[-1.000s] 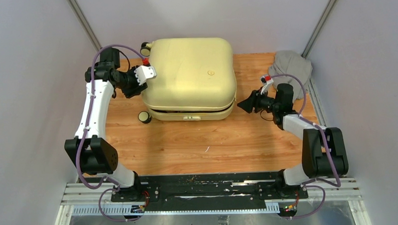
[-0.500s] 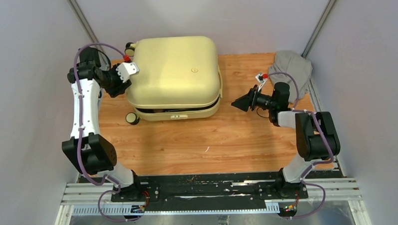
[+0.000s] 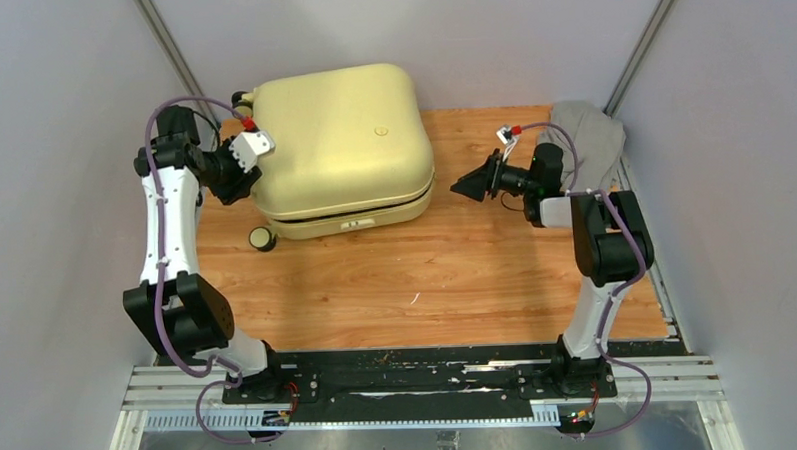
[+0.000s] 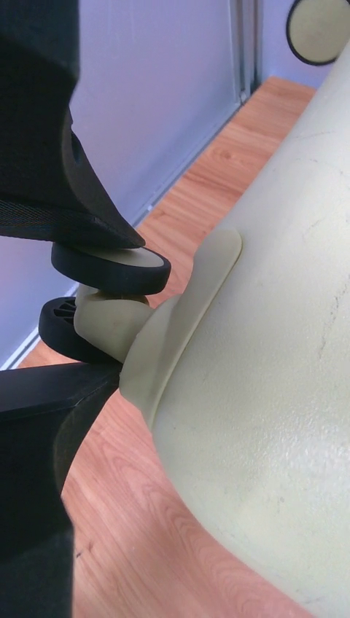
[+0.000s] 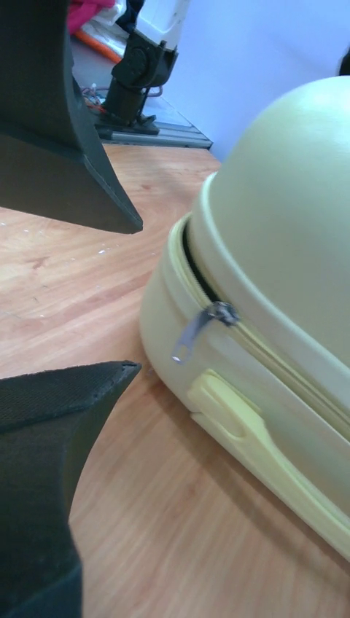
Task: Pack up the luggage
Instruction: Zip the luggage at the center of the board.
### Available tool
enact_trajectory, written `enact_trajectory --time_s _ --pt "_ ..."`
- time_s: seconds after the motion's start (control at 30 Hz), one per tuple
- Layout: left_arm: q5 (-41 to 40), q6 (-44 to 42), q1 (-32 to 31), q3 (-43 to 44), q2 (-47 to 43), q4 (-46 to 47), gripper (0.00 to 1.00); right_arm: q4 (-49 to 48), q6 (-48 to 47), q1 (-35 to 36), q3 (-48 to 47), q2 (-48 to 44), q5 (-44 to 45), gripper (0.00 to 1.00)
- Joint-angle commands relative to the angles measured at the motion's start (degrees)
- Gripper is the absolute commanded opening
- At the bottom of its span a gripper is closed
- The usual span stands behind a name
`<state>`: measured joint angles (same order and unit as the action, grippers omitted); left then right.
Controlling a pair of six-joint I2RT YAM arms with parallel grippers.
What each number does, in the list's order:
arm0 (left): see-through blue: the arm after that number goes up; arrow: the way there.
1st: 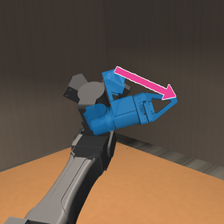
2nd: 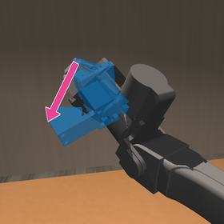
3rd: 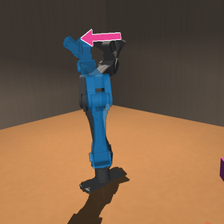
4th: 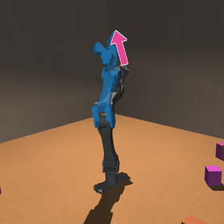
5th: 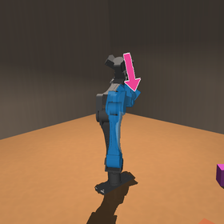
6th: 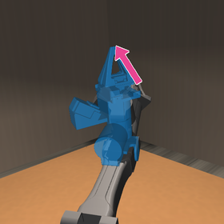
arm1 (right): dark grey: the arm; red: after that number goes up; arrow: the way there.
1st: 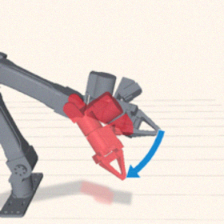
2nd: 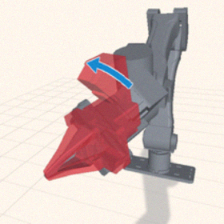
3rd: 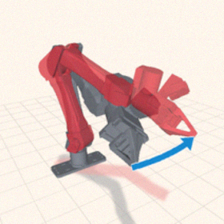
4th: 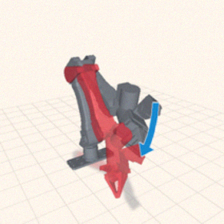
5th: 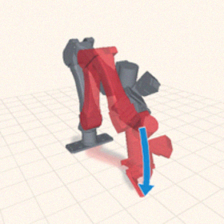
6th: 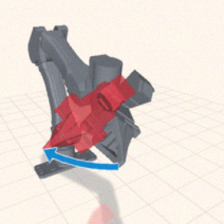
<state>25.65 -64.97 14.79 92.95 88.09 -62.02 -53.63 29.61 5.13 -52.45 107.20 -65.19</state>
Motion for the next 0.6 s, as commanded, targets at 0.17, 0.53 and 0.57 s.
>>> enact_trajectory --time_s 0.17,0.53,0.57 --pt "3.0 -6.5 -0.1 -12.0 -11.8 4.3 0.0 -25.5 22.7 1.5 -9.3 13.5 0.2 0.94" --pt "-1.7 -20.8 3.1 -10.1 -13.3 -9.4 0.0 -26.6 12.5 2.1 0.7 10.3 2.4 0.94" --pt "-2.6 -22.2 3.5 -10.1 -13.2 -10.8 0.0 -23.0 9.5 2.1 1.4 9.2 3.3 0.92"
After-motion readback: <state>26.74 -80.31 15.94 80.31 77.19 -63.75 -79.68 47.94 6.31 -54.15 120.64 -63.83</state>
